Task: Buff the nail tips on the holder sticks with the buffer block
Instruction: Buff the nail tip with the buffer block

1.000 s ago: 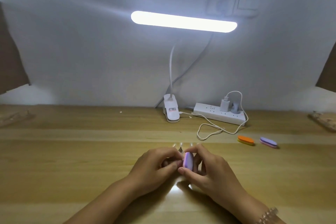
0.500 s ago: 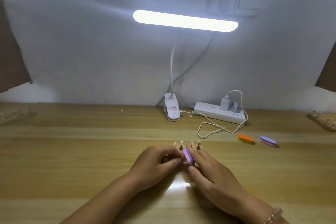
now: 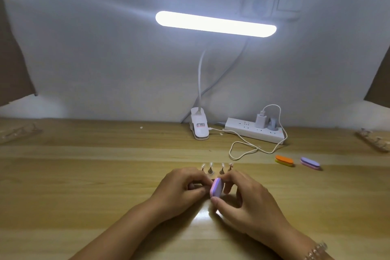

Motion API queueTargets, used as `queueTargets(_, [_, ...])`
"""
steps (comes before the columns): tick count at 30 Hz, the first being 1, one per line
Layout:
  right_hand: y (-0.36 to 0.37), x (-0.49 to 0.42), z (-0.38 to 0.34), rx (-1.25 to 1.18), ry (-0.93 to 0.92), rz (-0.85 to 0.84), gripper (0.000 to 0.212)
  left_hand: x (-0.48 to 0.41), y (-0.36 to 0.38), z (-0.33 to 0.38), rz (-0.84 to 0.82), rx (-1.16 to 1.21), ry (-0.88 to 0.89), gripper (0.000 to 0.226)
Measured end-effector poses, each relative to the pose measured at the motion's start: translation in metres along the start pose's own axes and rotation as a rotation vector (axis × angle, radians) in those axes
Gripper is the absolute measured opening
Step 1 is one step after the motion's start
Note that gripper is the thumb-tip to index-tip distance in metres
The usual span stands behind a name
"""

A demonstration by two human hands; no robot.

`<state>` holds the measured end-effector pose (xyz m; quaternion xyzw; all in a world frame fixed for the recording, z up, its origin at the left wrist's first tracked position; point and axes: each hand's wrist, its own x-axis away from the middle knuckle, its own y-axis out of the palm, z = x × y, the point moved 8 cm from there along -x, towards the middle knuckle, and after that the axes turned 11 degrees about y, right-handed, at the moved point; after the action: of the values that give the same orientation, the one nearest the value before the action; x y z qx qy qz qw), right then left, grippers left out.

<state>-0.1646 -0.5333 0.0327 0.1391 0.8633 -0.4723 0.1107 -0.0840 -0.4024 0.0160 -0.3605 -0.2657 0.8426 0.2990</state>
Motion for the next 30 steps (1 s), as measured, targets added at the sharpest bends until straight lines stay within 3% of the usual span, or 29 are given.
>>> queueTargets(5, [-0.008, -0.008, 0.009, -0.050, 0.089, 0.067, 0.026, -0.001, 0.000, 0.003, 0.020, 0.005, 0.019, 0.015])
queueTargets(10, [-0.002, -0.002, 0.000, 0.007, 0.022, -0.008, 0.030, 0.000, 0.000, 0.003, 0.003, 0.014, 0.024, 0.023])
queueTargets(13, [-0.008, -0.008, 0.009, -0.033, 0.093, 0.067, 0.024, 0.000, 0.000, 0.003, 0.027, 0.006, 0.019, 0.017])
queueTargets(17, [-0.001, 0.002, -0.003, 0.080, -0.012, 0.038, 0.031, 0.001, 0.000, 0.003, 0.000, 0.007, 0.029, 0.024])
queueTargets(21, [-0.006, -0.007, 0.010, -0.002, 0.077, 0.080, 0.026, 0.001, -0.001, 0.005, 0.029, -0.034, 0.045, 0.018])
queueTargets(24, [-0.003, -0.001, 0.000, 0.083, -0.008, 0.090, 0.027, 0.002, 0.000, 0.007, 0.018, -0.050, 0.053, 0.019])
queueTargets(30, [-0.008, -0.007, 0.007, -0.017, 0.036, 0.112, 0.024, 0.002, -0.001, 0.010, 0.036, -0.066, 0.056, 0.021])
